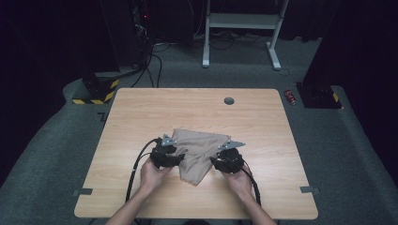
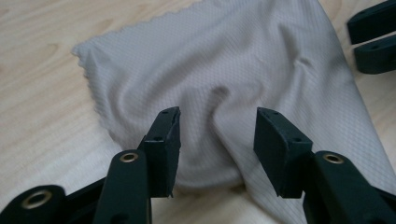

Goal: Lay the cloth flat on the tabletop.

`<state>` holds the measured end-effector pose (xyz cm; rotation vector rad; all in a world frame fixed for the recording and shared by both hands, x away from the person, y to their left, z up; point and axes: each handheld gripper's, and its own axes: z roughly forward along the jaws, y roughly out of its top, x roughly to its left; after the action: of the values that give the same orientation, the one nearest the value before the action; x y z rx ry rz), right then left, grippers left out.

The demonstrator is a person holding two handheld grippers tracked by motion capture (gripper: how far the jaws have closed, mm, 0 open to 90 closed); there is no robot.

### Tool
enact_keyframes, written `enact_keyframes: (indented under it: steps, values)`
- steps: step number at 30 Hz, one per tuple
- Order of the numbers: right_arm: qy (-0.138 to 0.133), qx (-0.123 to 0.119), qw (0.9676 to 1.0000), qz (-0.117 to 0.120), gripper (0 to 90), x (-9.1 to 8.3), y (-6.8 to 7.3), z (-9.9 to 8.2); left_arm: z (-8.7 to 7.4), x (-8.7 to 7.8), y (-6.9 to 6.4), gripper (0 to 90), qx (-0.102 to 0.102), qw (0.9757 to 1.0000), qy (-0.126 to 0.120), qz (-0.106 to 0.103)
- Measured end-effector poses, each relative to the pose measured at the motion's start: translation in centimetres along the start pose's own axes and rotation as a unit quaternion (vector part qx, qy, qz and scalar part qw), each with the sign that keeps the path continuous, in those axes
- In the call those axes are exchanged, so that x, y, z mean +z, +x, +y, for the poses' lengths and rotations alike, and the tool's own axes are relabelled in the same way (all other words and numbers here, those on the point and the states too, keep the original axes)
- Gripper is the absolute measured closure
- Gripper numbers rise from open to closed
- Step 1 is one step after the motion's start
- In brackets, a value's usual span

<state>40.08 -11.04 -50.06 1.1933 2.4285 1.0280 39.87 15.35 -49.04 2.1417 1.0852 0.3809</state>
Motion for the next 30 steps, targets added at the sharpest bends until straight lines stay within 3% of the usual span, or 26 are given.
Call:
enact_keyframes:
  steps: [3, 4, 7, 9, 16, 19, 23, 27, 30]
  values:
    - [0.007, -0.005, 1.0000, 0.003, 62.8, 0.7, 0.5, -0.1, -0.8, -0.2, -0.3, 50.8, -0.006, 1.0000, 0.005, 0.003]
    - [0.010, -0.012, 0.9999, 0.002, 67.1, 0.9, 0.6, -0.2, -1.0, -0.1, -0.2, 51.8, -0.007, 0.9999, 0.009, 0.005]
    - [0.020, -0.026, 0.9995, 0.003, 80.5, 1.4, 0.9, -0.3, -1.5, 0.3, 0.1, 54.7, -0.032, 0.9993, 0.016, 0.003]
    - [0.018, -0.036, 0.9992, 0.002, 89.6, 1.4, 1.0, -0.3, -1.6, 0.6, 0.3, 59.6, -0.033, 0.9992, 0.023, 0.005]
    - [0.011, -0.028, 0.9995, -0.005, 89.9, 0.7, 0.2, -0.1, -1.4, 1.1, 0.3, 88.1, -0.021, 0.9988, 0.037, -0.022]
    - [0.003, -0.024, 0.9996, -0.012, 89.9, 0.0, -0.4, 0.2, -1.2, 0.9, 0.4, 88.7, -0.012, 0.9990, 0.038, -0.021]
    - [-0.011, -0.017, 0.9998, -0.004, 86.8, -0.9, -0.6, 0.3, -1.1, 0.3, 0.6, 88.8, -0.022, 0.9992, 0.023, -0.023]
    - [-0.007, -0.046, 0.9988, 0.012, 71.9, 0.0, 1.0, -0.1, -1.1, 0.3, 0.6, 88.8, -0.022, 0.9993, 0.023, -0.022]
    - [0.005, -0.066, 0.9977, 0.017, 68.2, 1.1, 2.0, -0.3, -1.1, 0.3, 0.7, 88.9, -0.025, 0.9991, 0.024, -0.025]
